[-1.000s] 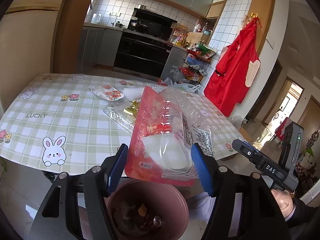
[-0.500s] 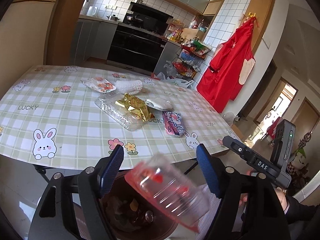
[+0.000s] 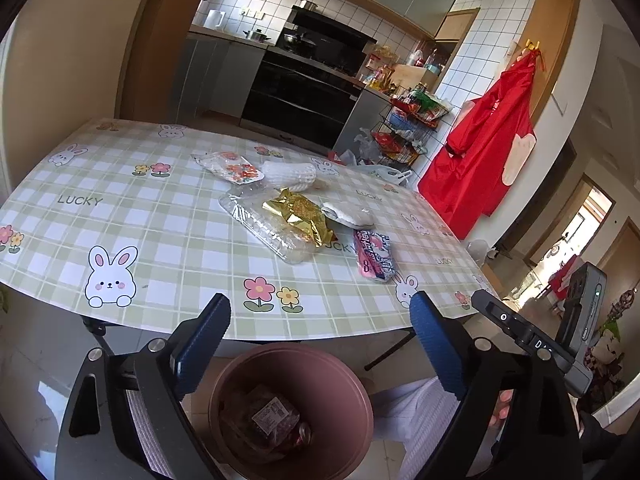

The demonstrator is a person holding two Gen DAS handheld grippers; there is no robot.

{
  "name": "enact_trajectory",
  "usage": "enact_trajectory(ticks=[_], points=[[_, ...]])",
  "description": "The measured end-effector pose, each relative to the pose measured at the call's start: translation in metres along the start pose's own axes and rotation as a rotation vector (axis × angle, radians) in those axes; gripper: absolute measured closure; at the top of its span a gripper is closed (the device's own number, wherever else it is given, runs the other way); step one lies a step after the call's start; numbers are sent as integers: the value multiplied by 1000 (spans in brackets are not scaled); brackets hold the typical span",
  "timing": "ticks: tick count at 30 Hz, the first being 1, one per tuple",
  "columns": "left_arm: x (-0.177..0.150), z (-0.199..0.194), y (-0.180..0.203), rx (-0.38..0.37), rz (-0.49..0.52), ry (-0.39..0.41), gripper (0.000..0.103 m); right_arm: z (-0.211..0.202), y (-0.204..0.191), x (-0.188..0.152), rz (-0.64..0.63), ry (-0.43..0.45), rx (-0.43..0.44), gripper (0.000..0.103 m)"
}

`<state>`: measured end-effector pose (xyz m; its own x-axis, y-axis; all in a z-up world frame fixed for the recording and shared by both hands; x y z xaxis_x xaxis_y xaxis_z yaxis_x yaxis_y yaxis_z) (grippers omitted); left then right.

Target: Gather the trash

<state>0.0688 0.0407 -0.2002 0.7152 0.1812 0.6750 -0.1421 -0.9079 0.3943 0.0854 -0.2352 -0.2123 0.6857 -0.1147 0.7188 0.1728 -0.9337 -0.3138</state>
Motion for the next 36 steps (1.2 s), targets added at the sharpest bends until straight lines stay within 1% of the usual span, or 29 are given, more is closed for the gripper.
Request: enact_trajectory(ticks=[13, 22, 25, 28, 32, 36], points=[[-3, 8, -14, 38, -48, -32, 13, 8, 8, -5, 15, -26, -8, 5], [-7, 27, -26, 69, -70, -71, 13, 28, 28, -10, 43, -73, -42, 5], [-7, 35, -28, 78, -69, -85, 13, 38, 36, -8, 44, -88, -55, 5], [-8, 43, -31, 84, -76, -103, 13, 50, 41, -5, 27, -110, -34, 5], [-8, 54, -35, 97, -79, -127, 13, 71, 44, 2, -27, -132, -31, 5], [-5, 65, -38, 110, -76, -139, 13, 94, 52, 16, -27, -145, 1, 5]])
Point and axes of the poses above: each gripper's, at about its wrist camera, not at the fingertips, and z roughly the way its jaws point, y to its right, x to its top, the point moved 3 cm from there along z, roughly the way its jaws point, and after that the axes turned 6 degrees about -y, right-handed, at the moved point
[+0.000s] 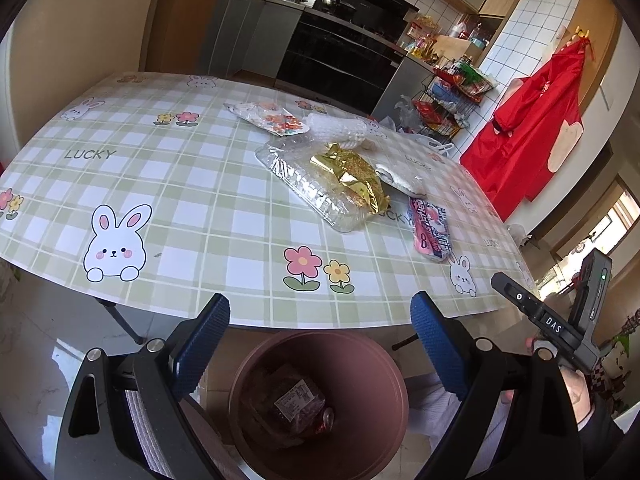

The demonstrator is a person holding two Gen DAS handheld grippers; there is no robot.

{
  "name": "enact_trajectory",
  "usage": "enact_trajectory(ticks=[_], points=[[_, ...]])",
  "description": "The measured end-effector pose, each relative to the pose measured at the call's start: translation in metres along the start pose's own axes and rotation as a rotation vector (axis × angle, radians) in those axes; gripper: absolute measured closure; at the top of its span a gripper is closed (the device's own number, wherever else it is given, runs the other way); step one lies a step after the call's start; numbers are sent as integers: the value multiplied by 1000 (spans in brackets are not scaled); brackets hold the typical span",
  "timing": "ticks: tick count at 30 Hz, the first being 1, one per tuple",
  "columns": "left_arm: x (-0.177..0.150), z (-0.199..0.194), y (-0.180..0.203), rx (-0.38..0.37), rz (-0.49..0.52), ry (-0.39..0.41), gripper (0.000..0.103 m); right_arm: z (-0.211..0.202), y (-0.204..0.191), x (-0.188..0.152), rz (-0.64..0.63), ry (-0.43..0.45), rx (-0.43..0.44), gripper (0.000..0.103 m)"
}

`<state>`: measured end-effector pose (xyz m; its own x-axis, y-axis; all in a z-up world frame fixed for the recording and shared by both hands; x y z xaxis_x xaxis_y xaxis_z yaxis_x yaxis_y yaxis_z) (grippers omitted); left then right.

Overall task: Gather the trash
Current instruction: 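Reach the right tool to the blue snack bag and close on it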

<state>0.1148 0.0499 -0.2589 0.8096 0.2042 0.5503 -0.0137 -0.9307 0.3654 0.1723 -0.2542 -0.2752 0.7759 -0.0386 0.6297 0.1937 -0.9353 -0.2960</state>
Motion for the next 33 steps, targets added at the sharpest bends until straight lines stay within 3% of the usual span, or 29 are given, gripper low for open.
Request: enact_trajectory(ticks=[9, 13, 19, 25, 28, 30, 33], points=[[25, 24, -8, 31, -9, -3, 13, 61, 34, 46, 54, -64, 17, 6], [41, 34, -9, 39, -7, 4, 13, 94, 50, 61, 95, -145, -14, 6], [63, 50, -10, 43, 10, 5, 13, 125, 46, 74, 68, -211, -28, 22], [76, 65, -7, 12, 3, 7, 13, 139, 36, 79, 46, -230, -24, 25], [77, 70, -4, 1, 9, 3, 13, 140, 32, 79, 30, -231, 4, 34], [77, 74, -3, -7, 5, -3, 13, 138, 28, 79, 24, -227, 28, 45], [78, 78, -3, -28, -5, -12, 13, 129, 23, 80, 16, -208, 33, 71]])
Point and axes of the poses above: each gripper's, at about its wrist camera, not at the fingertips, and z roughly the way its jaws point, y to its right, x to its top, the point moved 3 cm from there along z, roughly the way its jaws point, and after that the axes turned 6 degrees about -y, right-handed, at the moved point
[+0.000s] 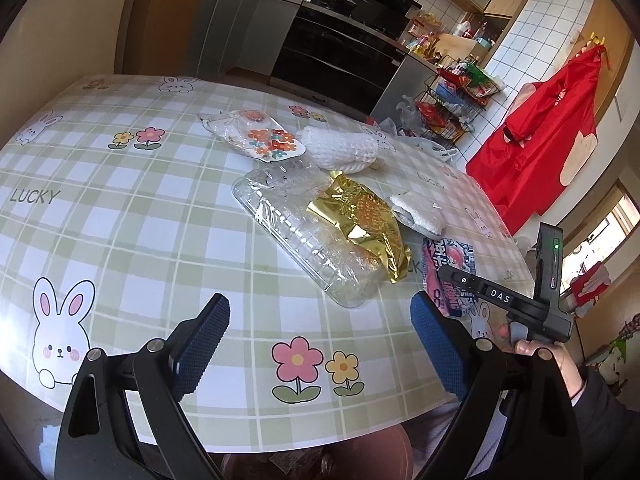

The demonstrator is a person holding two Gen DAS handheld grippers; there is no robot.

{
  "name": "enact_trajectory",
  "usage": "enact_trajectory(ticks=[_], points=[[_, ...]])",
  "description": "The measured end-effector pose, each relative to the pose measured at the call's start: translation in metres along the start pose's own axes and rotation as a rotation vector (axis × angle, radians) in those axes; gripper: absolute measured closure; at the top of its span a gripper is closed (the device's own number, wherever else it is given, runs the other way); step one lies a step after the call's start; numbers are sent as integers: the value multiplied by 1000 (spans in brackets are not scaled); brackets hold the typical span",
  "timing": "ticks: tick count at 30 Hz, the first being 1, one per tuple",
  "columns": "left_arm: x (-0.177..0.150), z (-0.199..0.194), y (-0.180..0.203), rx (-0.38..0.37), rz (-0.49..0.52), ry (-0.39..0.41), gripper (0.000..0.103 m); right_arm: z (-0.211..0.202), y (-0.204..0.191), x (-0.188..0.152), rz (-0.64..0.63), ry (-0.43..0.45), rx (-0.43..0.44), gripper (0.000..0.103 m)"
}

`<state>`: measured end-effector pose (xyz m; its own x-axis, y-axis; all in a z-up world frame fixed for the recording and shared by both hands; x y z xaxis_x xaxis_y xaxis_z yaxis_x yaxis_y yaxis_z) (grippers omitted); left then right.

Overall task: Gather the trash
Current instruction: 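Reach the right tool to the blue snack bag and close on it, then lift the blue bag with the right tool while the left tool grasps the gold foil wrapper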

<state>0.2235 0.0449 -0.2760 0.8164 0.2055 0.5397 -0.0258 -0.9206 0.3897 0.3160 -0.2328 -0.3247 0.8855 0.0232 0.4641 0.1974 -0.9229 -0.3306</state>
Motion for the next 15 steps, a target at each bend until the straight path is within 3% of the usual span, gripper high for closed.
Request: enact_trajectory(ticks=[2, 5, 10, 15], points=[[1, 1, 0, -3, 2, 1, 13, -6, -2, -2, 7, 13, 23, 84], [3, 3, 0, -8, 2, -3, 13, -16, -6, -5, 9, 46, 56, 91], [10, 14, 5, -55, -21, -9, 15, -23, -6, -15, 28, 67, 96, 92], [26, 36, 18, -79, -18, -15, 28, -26, -5, -24, 60, 92, 120, 92]])
Point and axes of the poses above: each gripper's, at about its wrist camera, not at the fingertips, and z roughly the way its jaws point, y to its right, x to its top, the point moved 3 cm from there along z, roughly the way its jaws point, and after that the axes turned 6 degrees about -y, right-handed, at the moved point
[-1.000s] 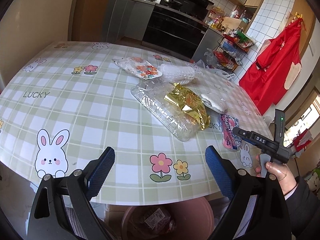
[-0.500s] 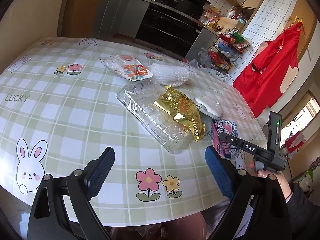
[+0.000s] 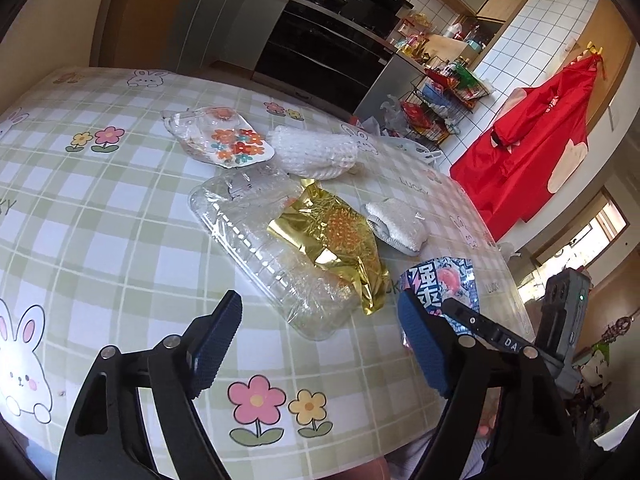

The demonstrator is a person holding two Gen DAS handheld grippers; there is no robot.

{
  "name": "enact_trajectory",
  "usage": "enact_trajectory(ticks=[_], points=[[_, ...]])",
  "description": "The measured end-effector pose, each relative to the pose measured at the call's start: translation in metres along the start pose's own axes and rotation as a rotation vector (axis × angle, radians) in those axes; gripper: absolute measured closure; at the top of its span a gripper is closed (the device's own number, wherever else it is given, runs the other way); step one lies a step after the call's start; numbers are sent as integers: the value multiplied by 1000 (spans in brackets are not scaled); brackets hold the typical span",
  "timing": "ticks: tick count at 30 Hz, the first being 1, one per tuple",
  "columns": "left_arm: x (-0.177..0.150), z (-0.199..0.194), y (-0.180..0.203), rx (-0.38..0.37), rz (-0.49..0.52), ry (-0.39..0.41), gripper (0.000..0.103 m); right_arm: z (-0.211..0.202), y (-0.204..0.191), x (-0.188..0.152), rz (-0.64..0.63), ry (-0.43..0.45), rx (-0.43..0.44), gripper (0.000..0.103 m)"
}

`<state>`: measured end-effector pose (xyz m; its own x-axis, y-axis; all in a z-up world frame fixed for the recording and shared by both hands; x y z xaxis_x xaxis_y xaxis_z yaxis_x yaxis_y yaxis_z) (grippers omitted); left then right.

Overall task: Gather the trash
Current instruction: 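Lift the blue bag with the right tool while the left tool grasps the gold foil wrapper, then drop the blue bag into the bin with the right tool while the left tool carries the gold foil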

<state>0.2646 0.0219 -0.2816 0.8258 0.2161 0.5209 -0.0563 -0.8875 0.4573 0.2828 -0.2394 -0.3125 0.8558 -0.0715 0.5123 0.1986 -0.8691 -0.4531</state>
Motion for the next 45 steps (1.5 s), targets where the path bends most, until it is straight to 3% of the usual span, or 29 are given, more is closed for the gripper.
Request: enact_trajectory(ticks=[6, 14, 25, 28, 33, 38, 45], points=[[16, 27, 1, -83, -130, -5, 43, -1, -2, -5, -4, 21, 9, 92], [27, 57, -6, 20, -210, 4, 44, -7, 0, -2, 5, 61, 43, 92], [34, 65, -3, 111, -196, 59, 54, -10, 1, -6, 4, 70, 48, 92], [33, 67, -2, 124, -192, 60, 66, -12, 0, -8, -4, 68, 47, 92], [30, 53, -1, 71, -180, 91, 78, -17, -2, -11, -8, 80, 51, 92], [31, 21, 17, 16, -92, 155, 88, -25, -6, -12, -9, 100, 60, 92], [30, -32, 35, -5, -41, 244, 89, -44, -29, -11, -48, 133, 75, 92]])
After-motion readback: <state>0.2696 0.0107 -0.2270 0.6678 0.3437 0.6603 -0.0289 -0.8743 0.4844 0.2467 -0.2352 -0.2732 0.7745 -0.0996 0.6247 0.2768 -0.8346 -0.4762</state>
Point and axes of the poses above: each gripper's, at about its wrist camera, not at the fingertips, and z roughly the way its jaws point, y to its right, x to its top, the point moved 3 cm from there along z, roughly the way its jaws point, and after that the axes turned 6 degrees about -y, right-handed, at the moved point
